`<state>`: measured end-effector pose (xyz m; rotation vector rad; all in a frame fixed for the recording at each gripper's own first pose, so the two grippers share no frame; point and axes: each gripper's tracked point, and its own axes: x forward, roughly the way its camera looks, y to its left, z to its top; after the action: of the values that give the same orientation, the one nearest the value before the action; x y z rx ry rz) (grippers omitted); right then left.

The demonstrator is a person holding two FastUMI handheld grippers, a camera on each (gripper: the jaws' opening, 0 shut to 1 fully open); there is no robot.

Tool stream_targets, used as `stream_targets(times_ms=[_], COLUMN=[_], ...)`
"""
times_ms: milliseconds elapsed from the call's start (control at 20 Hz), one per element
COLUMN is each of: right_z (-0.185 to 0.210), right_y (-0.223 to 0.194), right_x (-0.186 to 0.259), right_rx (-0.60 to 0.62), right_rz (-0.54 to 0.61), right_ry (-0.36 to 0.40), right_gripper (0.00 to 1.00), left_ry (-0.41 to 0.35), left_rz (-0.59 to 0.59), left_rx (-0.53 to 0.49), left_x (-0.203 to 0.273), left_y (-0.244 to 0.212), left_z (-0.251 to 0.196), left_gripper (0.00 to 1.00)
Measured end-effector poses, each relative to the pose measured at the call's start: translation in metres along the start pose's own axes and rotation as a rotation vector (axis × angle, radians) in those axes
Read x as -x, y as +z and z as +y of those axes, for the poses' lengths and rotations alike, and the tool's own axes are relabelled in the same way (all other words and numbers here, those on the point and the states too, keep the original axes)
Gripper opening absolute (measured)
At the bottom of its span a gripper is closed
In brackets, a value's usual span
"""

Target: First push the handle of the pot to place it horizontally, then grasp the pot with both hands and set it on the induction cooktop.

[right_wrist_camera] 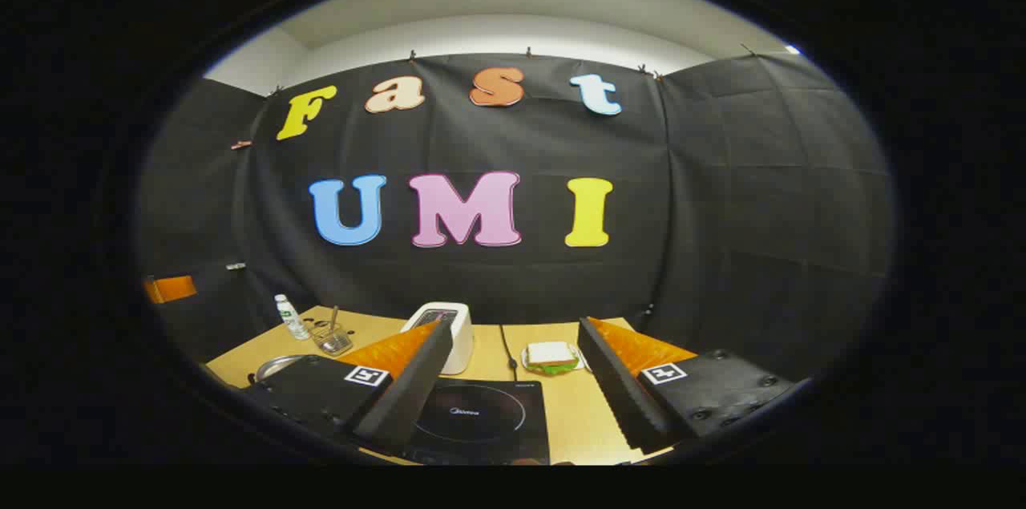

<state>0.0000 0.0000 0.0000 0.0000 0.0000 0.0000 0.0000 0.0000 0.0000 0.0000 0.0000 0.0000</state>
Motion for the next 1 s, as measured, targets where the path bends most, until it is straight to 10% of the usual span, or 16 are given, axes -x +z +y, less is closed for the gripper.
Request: stream_targets(times_ms=[1000], right_z=[0.037], right_y=[-0.011], right_x=[0.045], right_rx=[-0.001], right_rz=[-0.011], right_ry=[-0.135], right_gripper=[0.98], left_ry=[-0.130], left_rz=[0.026], left_rx=[-0.144], left_x=[0.000], left_y=[-0.031], left_z=[0.028], left_gripper=[0.95])
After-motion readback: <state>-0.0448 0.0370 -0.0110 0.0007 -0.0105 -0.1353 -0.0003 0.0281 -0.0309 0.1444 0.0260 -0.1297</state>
